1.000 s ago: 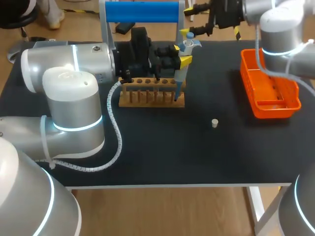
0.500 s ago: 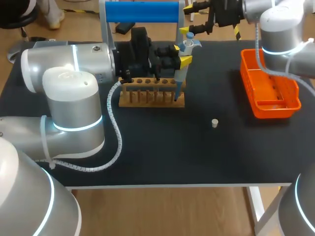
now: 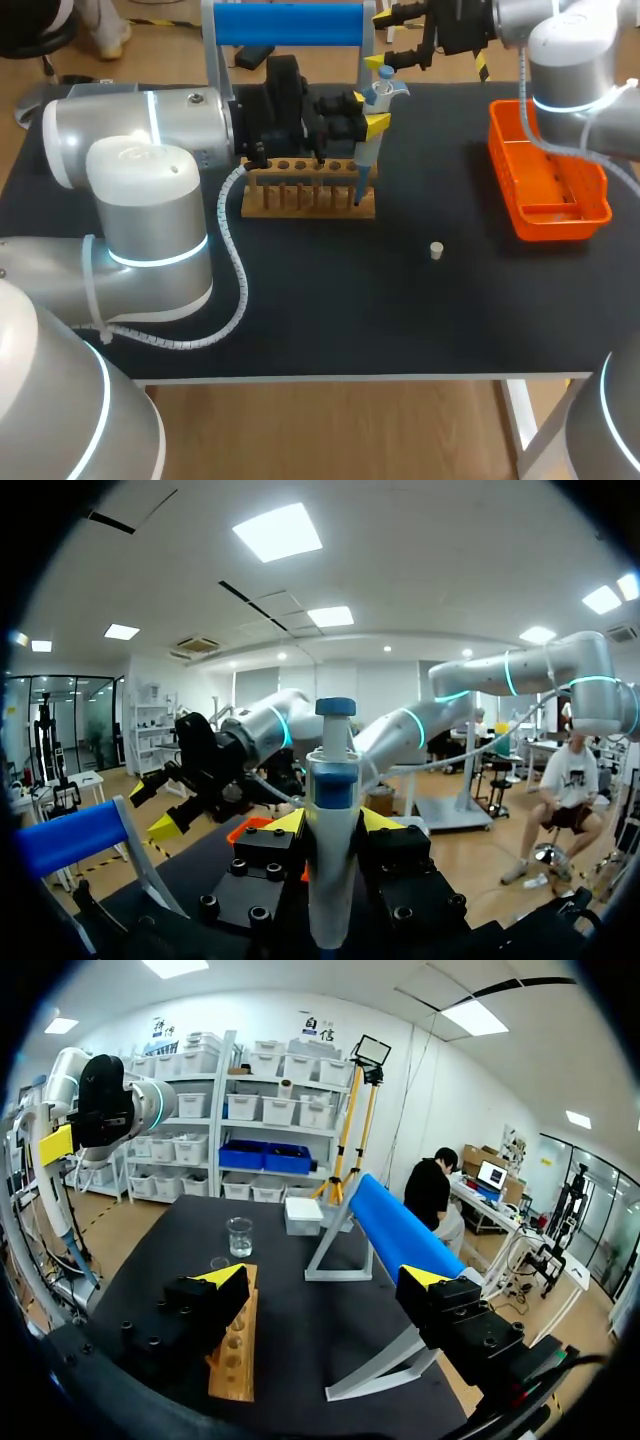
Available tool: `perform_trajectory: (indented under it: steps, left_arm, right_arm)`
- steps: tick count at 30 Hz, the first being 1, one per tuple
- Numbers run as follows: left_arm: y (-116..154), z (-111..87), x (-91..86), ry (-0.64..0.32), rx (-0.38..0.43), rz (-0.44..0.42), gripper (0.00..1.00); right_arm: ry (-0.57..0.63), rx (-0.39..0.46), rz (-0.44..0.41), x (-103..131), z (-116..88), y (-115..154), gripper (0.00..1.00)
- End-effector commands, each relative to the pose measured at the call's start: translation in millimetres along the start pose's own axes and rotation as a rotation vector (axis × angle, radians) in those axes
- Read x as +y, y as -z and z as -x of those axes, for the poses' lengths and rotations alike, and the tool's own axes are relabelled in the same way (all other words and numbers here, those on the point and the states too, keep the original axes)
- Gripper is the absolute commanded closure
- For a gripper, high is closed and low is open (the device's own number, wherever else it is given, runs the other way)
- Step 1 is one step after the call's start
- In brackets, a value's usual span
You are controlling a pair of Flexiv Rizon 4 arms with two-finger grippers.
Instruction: Invert the test tube, pick up the pipette, mount the tip to pipette, aspirate from beaker and dispense into the tube, eject the tip, return the pipette, and cap with the stopper.
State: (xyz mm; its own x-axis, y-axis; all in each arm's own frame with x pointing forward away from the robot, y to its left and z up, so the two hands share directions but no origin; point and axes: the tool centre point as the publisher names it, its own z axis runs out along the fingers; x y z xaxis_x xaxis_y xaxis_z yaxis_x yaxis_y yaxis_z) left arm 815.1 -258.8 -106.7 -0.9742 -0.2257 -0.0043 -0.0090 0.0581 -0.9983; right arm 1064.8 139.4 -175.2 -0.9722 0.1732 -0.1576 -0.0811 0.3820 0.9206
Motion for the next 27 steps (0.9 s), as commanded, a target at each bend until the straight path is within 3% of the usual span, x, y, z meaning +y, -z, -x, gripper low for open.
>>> perform_trajectory:
  steps: [1, 6, 27]
  left_arm:
    - [-1, -1.2, 1.5, -0.002, -0.005, -0.007, 1.0]
    - [-1, -1.2, 1.5, -0.002, -0.005, -0.007, 1.0]
    - [79, 88.2, 11.1, 0.046, -0.12, 0.175, 1.0]
  right_arm:
    - [-0.001, 0.003, -0.002, 0, 1, 1, 0.0]
    - [-0.001, 0.003, -0.002, 0, 1, 1, 0.0]
    - [-0.001, 0.003, -0.002, 0, 1, 1, 0.0]
